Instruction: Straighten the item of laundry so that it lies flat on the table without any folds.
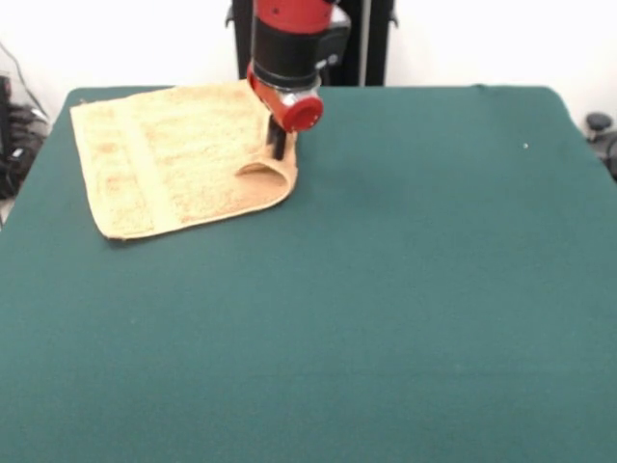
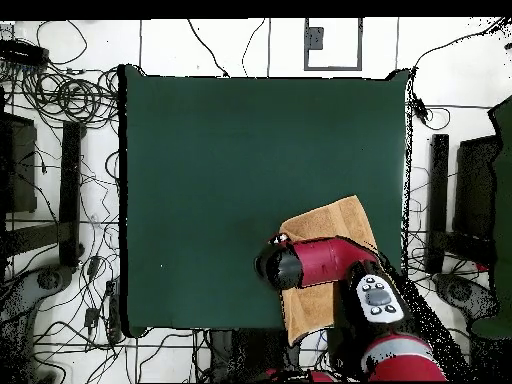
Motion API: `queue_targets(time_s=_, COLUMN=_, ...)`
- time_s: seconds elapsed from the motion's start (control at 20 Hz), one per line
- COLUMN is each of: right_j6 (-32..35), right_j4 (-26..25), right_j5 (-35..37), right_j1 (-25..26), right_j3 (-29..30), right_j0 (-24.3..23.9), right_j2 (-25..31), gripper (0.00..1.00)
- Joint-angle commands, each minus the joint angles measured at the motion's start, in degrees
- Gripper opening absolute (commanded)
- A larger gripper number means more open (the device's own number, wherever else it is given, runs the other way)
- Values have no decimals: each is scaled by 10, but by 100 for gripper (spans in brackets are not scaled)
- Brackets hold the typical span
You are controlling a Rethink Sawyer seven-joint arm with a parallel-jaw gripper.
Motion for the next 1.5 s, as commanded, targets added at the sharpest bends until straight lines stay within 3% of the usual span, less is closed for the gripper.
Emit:
queue_targets(time_s=0.05, right_j6=97, right_j4=68, right_j5=-53, right_j1=92, right_j3=-62, right_j0=30, right_j2=-6, gripper=0)
queue_targets(time_s=0.4, right_j6=81, right_j4=141, right_j5=18, right_j1=86, right_j3=-43, right_j0=45, right_j2=3, gripper=0)
queue_targets(time_s=0.7, right_j6=78, right_j4=204, right_j5=107, right_j1=64, right_j3=-49, right_j0=92, right_j2=-7, gripper=0)
queue_targets(time_s=0.9, right_j6=80, right_j4=233, right_j5=112, right_j1=58, right_j3=-44, right_j0=111, right_j2=-10, gripper=0)
queue_targets(time_s=1.05, right_j6=69, right_j4=240, right_j5=127, right_j1=61, right_j3=-56, right_j0=124, right_j2=-23, gripper=0)
queue_targets(time_s=1.3, right_j6=55, right_j4=229, right_j5=211, right_j1=54, right_j3=-88, right_j0=167, right_j2=-69, gripper=0)
queue_targets(time_s=1.5, right_j6=58, right_j4=224, right_j5=208, right_j1=82, right_j3=-113, right_j0=183, right_j2=-79, gripper=0)
